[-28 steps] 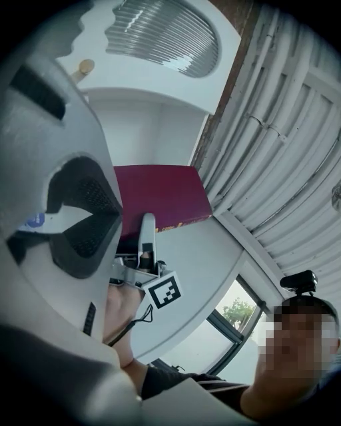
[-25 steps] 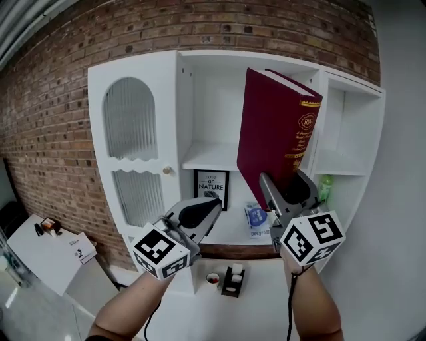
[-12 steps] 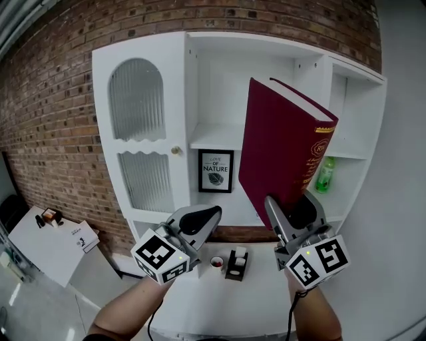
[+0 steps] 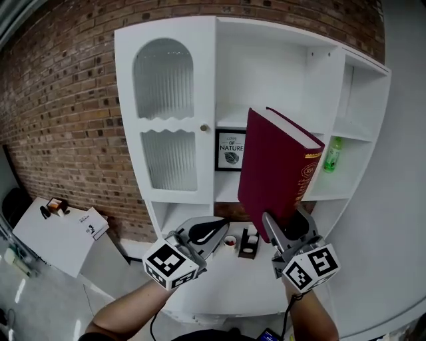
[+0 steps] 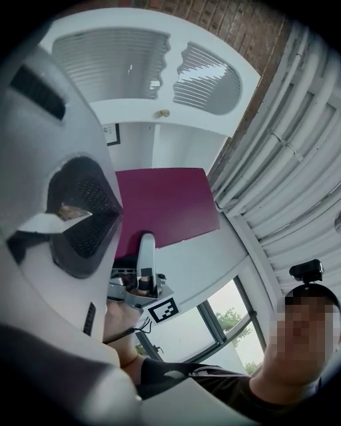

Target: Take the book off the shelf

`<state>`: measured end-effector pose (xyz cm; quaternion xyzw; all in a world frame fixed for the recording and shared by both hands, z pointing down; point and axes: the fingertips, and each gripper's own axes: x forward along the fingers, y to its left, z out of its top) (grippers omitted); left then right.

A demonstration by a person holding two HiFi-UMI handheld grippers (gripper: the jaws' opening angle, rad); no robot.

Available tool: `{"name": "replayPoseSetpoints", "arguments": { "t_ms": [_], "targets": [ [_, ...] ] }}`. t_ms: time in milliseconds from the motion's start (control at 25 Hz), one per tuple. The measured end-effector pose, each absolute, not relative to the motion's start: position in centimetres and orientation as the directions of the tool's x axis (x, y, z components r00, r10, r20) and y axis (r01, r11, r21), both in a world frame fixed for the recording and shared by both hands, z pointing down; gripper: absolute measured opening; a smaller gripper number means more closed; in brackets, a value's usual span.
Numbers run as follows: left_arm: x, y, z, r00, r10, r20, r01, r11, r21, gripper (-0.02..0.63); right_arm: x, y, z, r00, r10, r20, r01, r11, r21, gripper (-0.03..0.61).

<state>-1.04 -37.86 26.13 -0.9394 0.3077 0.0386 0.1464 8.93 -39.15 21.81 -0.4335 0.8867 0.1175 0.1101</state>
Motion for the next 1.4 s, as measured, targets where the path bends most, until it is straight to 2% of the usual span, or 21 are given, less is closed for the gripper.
{"name": "replayPoseSetpoints", "arguments": {
  "t_ms": [400,640,1040,1400],
  "targets": [
    [-2.7,-31.5,30.9,0.858,-0.493,-0.146,-0.512,-0.845,-0.154,0.005,4.9,-33.4,31.2,-0.593,-0.796,-0.12,-0.804,0.593,0.039,0.232],
    [-1.7,-28.8,34.9,0.845,-0.516,-0.14,-0.532,-0.838,-0.119,0.005,5.3,-30.6,37.4,-0.599,-0.801,-0.02,-0.8,0.599,-0.035,0.232],
    [5.5,-21.7,41.8,0.791,-0.605,-0.095,-0.601,-0.797,0.065,0.005,12.5,-23.2,43.7,-0.63,-0.774,0.065,-0.776,0.624,-0.091,0.232],
    [14.1,-12.6,45.3,0.763,-0.645,-0.051,-0.638,-0.763,0.108,0.005,21.7,-14.1,47.3,-0.654,-0.75,0.099,-0.757,0.647,-0.096,0.232]
  ]
}}
